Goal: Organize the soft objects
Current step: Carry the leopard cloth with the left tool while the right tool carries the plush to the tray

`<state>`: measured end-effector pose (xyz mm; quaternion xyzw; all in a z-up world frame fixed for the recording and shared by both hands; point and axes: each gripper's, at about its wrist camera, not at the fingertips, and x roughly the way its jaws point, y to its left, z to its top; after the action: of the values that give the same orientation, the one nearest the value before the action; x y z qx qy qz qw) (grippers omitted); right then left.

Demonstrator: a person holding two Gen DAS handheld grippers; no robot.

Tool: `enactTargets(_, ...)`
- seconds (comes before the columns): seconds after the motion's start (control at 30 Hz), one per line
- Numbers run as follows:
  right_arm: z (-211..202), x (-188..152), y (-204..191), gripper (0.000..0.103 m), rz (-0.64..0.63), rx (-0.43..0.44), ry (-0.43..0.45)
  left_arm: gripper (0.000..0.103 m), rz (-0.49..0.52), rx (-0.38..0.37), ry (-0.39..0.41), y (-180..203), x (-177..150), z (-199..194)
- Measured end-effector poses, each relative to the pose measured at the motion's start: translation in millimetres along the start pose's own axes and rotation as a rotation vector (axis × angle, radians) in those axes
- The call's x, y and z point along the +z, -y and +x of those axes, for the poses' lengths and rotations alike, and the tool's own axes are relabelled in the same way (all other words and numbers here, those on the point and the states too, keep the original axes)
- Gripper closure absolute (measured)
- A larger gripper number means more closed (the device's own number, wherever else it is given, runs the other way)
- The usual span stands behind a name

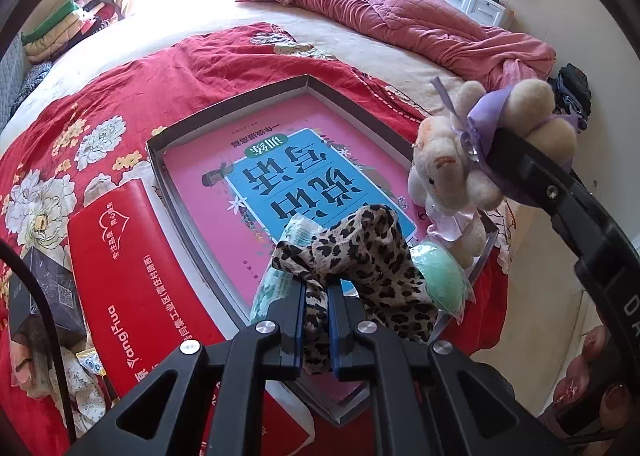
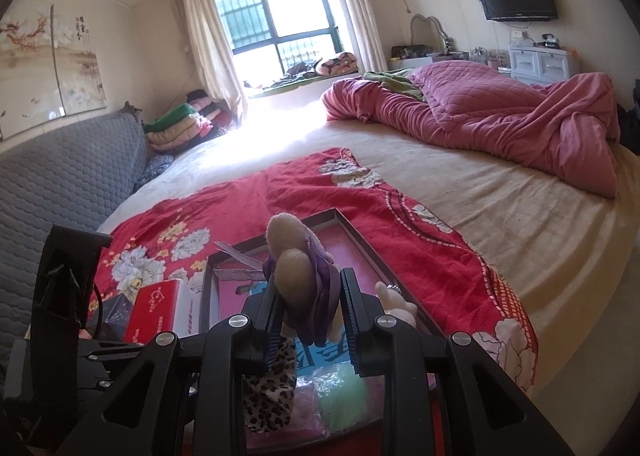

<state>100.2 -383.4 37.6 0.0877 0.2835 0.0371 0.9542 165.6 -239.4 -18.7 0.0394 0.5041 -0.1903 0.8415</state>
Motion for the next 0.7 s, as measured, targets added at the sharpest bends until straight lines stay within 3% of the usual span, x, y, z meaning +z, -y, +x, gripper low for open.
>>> enactTargets(0.43,31.3,-12.6,-0.6,0.076,-0.083,-0.053,-0.054,0.093,-0.008,-0.007,-0.008,-2.8,0.6,4.0)
enactTargets(0.7,55.3,-27.9,-0.4,0.075,-0.097,-0.026,-0.164,0.093,-0.022,-0.009,-0.014,-7.2,1.8,5.2)
